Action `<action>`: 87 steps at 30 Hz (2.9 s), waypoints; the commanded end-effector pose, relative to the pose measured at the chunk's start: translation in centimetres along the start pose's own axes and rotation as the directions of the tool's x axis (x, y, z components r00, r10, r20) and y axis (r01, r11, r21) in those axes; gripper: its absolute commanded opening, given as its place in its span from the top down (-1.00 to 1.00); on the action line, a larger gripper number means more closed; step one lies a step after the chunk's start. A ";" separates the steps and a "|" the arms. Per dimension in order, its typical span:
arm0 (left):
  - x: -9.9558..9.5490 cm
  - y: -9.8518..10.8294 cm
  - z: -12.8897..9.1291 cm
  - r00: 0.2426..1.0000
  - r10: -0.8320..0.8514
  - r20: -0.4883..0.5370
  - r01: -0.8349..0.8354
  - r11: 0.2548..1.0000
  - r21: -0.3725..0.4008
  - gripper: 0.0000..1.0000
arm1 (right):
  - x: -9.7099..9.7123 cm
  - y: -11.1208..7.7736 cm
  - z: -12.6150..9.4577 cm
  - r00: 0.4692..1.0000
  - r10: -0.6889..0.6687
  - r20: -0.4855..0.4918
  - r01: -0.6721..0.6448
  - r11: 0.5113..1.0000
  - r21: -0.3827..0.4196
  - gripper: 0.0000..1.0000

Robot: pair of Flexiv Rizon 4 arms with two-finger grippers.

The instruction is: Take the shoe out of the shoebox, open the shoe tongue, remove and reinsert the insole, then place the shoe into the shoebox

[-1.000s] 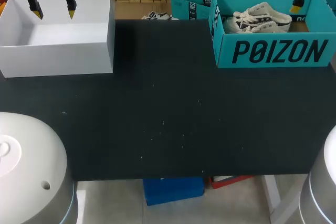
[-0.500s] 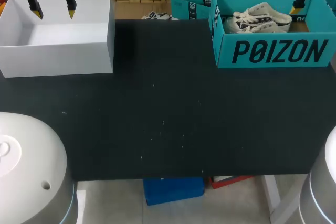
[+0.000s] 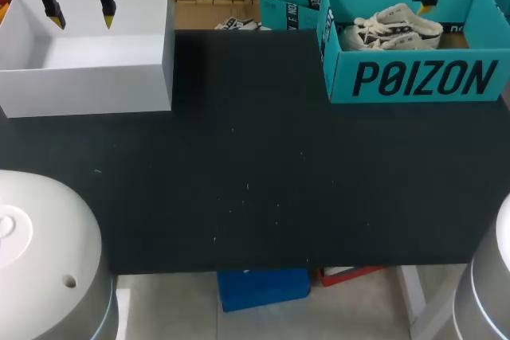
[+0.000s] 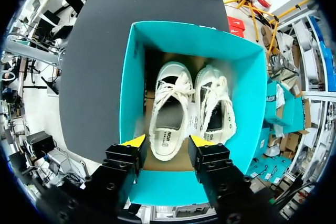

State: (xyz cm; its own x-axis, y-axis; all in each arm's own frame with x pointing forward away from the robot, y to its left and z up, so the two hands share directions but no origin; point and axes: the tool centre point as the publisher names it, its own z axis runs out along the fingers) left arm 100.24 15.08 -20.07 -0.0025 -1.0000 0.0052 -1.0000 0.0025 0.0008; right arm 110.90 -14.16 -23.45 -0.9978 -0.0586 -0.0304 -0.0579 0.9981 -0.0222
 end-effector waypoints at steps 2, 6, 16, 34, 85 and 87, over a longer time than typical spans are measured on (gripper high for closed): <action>0.1 0.1 -0.1 1.000 -0.001 0.003 0.001 1.000 -0.001 -1.00 | -1.6 0.1 2.7 1.000 0.004 -0.025 -0.004 1.000 -0.018 0.12; 0.1 0.1 -0.1 1.000 -0.001 0.003 0.001 1.000 -0.001 -1.00 | -1.7 -0.1 4.1 1.000 0.006 -0.026 -0.007 1.000 -0.023 0.14; 0.1 0.1 -0.1 1.000 -0.001 0.003 0.001 1.000 -0.001 -1.00 | -2.3 -1.1 7.8 0.999 0.014 -0.032 -0.015 1.000 -0.028 0.18; 0.1 0.1 -0.1 1.000 -0.001 0.003 0.001 1.000 -0.001 -1.00 | -4.0 -0.8 13.1 0.998 -0.006 -0.060 0.002 0.998 -0.058 0.29; 0.1 0.1 -0.1 1.000 -0.001 0.003 0.001 1.000 -0.001 -1.00 | -3.0 -1.1 5.6 0.997 0.024 -0.068 -0.023 1.000 0.006 1.00; 0.1 0.1 -0.1 1.000 -0.001 0.003 0.001 1.000 -0.001 -1.00 | -3.1 -1.0 4.3 0.998 0.029 -0.055 -0.028 0.999 0.021 1.00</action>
State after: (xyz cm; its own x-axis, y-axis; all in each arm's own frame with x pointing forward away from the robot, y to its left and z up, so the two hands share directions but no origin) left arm 100.24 15.08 -20.07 -0.0025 -1.0000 0.0052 -1.0000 0.0025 0.0008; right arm 115.01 -15.39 -31.09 -0.9989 -0.0299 0.0356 -0.0308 0.9992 -0.0253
